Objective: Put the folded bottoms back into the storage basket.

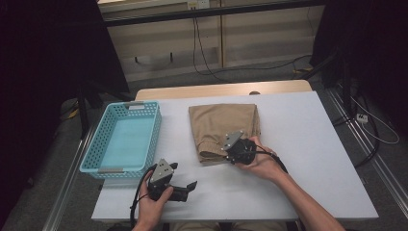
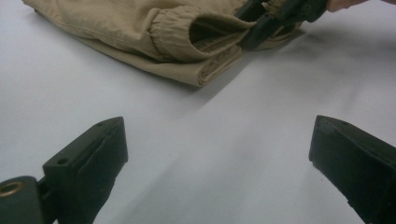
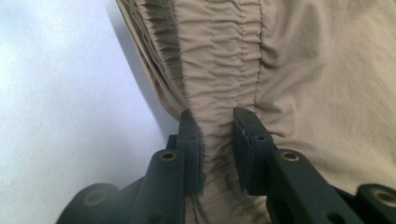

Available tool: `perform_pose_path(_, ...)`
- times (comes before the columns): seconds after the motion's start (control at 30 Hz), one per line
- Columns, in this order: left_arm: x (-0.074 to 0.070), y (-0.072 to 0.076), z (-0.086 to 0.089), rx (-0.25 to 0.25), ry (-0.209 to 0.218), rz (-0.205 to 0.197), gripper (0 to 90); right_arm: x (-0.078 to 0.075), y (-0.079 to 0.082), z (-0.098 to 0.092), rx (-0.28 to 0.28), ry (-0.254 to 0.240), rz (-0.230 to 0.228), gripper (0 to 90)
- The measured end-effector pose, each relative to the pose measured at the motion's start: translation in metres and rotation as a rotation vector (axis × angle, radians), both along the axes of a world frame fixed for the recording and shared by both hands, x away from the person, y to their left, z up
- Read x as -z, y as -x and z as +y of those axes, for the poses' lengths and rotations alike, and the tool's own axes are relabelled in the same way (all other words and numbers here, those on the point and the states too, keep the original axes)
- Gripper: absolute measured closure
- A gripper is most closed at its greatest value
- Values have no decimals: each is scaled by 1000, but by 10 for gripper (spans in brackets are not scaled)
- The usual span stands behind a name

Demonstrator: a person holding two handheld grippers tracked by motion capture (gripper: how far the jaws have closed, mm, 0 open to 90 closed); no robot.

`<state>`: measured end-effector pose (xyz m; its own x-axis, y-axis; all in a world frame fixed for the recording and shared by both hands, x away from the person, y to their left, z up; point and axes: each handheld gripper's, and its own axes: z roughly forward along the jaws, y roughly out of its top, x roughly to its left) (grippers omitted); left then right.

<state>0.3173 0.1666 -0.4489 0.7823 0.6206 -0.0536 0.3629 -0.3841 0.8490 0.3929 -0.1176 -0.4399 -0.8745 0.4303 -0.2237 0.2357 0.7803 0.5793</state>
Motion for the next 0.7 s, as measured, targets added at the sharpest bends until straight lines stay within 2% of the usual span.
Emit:
perform_pose_path(0.07, 0, -1, 0, -2, 1, 3, 48, -1, 1, 2, 0, 17, -16, 763)
perform_pose_path(0.23, 0, -1, 0, 0, 0, 3, 48, -5, 1, 0, 14, -1, -8, 780)
perform_pose_path(0.27, 0, -1, 0, 2, -2, 2, 48, -7, 1, -3, 21, -25, 1, 784)
perform_pose_path(0.4, 0, 0, 0, 0, 7, 10, 48, -11, 1, -6, 19, -50, 5, 787)
perform_pose_path(0.47, -1, 2, -1, -16, 0, -13, 45, -12, 2, -6, 18, -53, 6, 789)
perform_pose_path(0.57, -2, 3, -3, -26, 10, -7, 44, -14, 3, -7, 19, -59, 8, 790)
perform_pose_path(0.7, -1, 3, -5, -4, -7, -12, 59, -17, 9, -8, 12, -63, 10, 792)
